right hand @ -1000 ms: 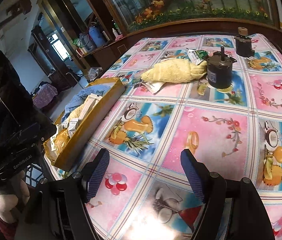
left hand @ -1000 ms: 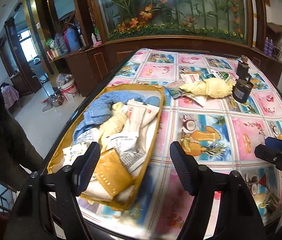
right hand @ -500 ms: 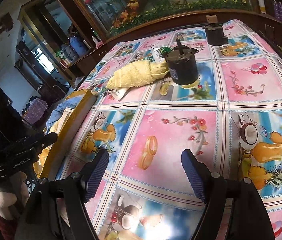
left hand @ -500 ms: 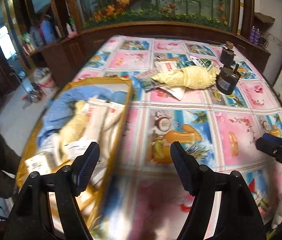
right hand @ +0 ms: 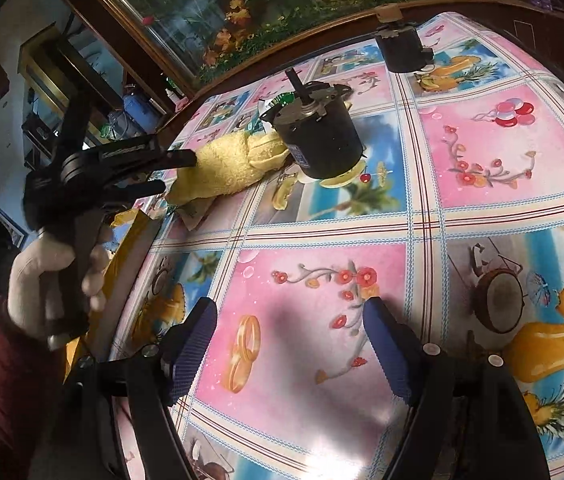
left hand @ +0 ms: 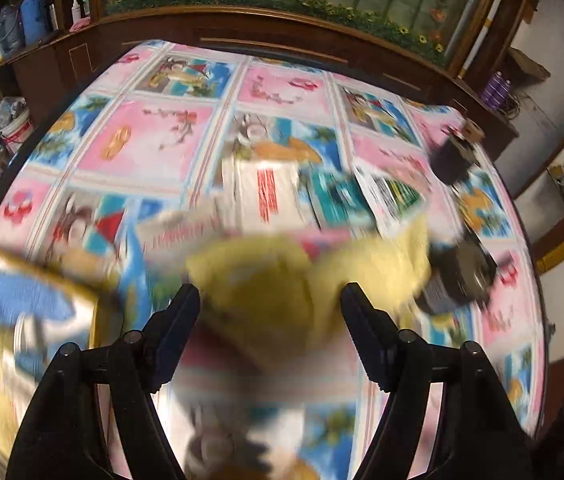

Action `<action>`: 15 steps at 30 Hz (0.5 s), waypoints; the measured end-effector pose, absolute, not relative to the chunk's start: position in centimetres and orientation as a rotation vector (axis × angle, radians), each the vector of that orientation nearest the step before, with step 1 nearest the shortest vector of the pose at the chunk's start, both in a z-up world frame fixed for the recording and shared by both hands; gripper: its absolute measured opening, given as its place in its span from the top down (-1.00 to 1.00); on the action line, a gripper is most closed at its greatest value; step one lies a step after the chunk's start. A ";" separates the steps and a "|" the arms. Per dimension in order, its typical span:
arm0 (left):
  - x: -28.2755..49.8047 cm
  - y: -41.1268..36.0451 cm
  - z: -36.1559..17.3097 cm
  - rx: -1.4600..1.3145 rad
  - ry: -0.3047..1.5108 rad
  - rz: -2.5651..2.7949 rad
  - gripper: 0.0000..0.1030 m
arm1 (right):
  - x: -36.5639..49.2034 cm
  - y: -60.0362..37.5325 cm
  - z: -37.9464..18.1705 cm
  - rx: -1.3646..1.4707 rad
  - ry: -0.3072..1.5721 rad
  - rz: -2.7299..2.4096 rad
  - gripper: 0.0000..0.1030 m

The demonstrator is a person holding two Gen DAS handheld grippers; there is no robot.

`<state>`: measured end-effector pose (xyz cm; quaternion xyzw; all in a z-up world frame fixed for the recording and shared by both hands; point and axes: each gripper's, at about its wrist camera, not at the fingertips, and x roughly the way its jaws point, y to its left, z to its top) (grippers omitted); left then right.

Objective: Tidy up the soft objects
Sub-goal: 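Grasp the rolled yellow towel with the right gripper while the left grasps a white packet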

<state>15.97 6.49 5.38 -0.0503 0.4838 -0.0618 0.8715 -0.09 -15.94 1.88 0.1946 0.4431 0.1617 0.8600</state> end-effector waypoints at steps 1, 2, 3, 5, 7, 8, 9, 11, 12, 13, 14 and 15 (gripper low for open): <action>17.2 6.3 5.3 -0.092 0.998 -0.097 -0.41 | 0.0 -16.0 1.9 0.407 0.927 0.337 -0.53; 18.2 6.0 5.2 -0.076 0.988 -0.081 -0.41 | 0.1 -16.1 1.9 0.409 0.926 0.334 -0.54; 19.1 5.7 4.9 -0.054 0.983 -0.066 -0.42 | 0.1 -16.2 1.9 0.414 0.924 0.336 -0.54; 20.8 5.4 4.2 -0.001 0.990 -0.003 -0.43 | 0.2 -16.2 1.8 0.418 0.922 0.340 -0.55; 22.1 5.3 3.3 0.000 1.014 0.014 -0.43 | 0.1 -16.0 1.8 0.409 0.921 0.339 -0.55; 22.5 5.1 2.7 0.012 1.037 0.014 -0.43 | 0.1 -16.0 1.8 0.404 0.921 0.339 -0.55; 22.8 4.9 2.1 0.023 1.068 0.006 -0.44 | 0.1 -15.9 1.8 0.401 0.921 0.338 -0.55; 21.8 4.6 1.4 0.014 1.109 -0.048 -0.45 | 0.1 -16.0 1.8 0.400 0.920 0.333 -0.55; 21.0 4.4 1.4 0.020 1.107 -0.064 -0.43 | 0.1 -16.0 1.9 0.402 0.919 0.328 -0.55; 19.8 4.1 1.3 0.039 1.103 -0.085 -0.42 | 0.1 -16.3 1.9 0.409 0.916 0.319 -0.55; 18.4 3.7 1.3 0.054 1.102 -0.114 -0.41 | 0.0 -16.6 2.0 0.419 0.911 0.309 -0.55; 16.4 3.2 1.3 0.074 1.102 -0.145 -0.41 | 0.0 -17.0 2.1 0.433 0.901 0.299 -0.55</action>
